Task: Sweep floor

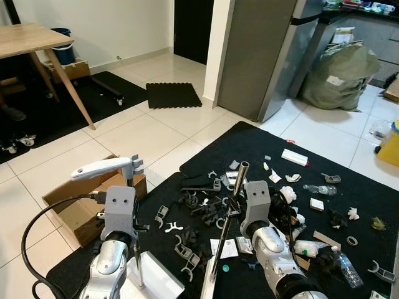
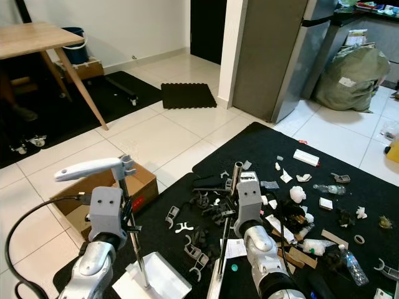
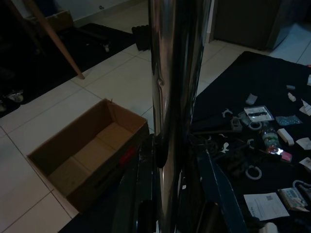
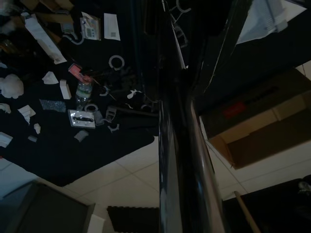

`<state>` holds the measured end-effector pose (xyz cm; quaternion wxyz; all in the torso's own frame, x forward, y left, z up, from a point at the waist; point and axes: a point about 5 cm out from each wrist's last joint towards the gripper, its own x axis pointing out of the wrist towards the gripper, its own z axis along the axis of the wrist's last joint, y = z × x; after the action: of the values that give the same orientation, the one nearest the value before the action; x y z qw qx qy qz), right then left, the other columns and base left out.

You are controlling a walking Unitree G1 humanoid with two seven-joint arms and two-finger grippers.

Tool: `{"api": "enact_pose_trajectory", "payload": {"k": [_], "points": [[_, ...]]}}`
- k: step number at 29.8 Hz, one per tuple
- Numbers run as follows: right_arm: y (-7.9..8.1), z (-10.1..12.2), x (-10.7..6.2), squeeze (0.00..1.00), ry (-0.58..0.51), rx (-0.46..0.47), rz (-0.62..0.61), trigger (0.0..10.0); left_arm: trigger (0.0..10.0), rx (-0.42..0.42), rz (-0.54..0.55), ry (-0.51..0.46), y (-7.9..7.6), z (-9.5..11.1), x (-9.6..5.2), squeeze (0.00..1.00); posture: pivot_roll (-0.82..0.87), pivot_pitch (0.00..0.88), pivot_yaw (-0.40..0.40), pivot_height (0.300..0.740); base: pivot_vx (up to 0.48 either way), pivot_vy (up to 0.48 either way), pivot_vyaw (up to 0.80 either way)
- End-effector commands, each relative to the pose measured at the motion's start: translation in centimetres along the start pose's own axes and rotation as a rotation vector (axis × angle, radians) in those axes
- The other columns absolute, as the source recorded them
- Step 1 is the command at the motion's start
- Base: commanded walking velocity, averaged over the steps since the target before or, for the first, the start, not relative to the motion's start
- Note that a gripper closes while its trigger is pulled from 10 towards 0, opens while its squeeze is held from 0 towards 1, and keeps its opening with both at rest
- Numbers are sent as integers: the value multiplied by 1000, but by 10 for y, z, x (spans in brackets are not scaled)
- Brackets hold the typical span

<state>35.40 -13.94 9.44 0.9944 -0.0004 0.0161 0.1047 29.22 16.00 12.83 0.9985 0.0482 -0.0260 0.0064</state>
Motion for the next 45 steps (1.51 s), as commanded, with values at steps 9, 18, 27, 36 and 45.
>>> {"api": "enact_pose_trajectory", "payload": {"k": [9,18,27,36,45], "points": [[-3,1,0,0,-1,3,-3,10000,10000,-28,3,-43,-3,7,2,0,107,173,-32,740,0,460,0],[-2,1,0,0,1,1,2,10000,10000,-11,4,-46,-2,7,2,0,107,169,-33,740,0,90,0],[-2,1,0,0,0,0,4,10000,10000,24,1,-28,-1,4,2,0,105,165,-33,740,0,-157,0],[-2,1,0,0,0,-1,6,10000,10000,6,16,-49,0,6,1,0,106,166,-33,740,0,-210,0],[-1,1,1,0,1,0,8,10000,10000,-1,14,-54,0,7,2,0,107,168,-32,740,0,0,0]]}}
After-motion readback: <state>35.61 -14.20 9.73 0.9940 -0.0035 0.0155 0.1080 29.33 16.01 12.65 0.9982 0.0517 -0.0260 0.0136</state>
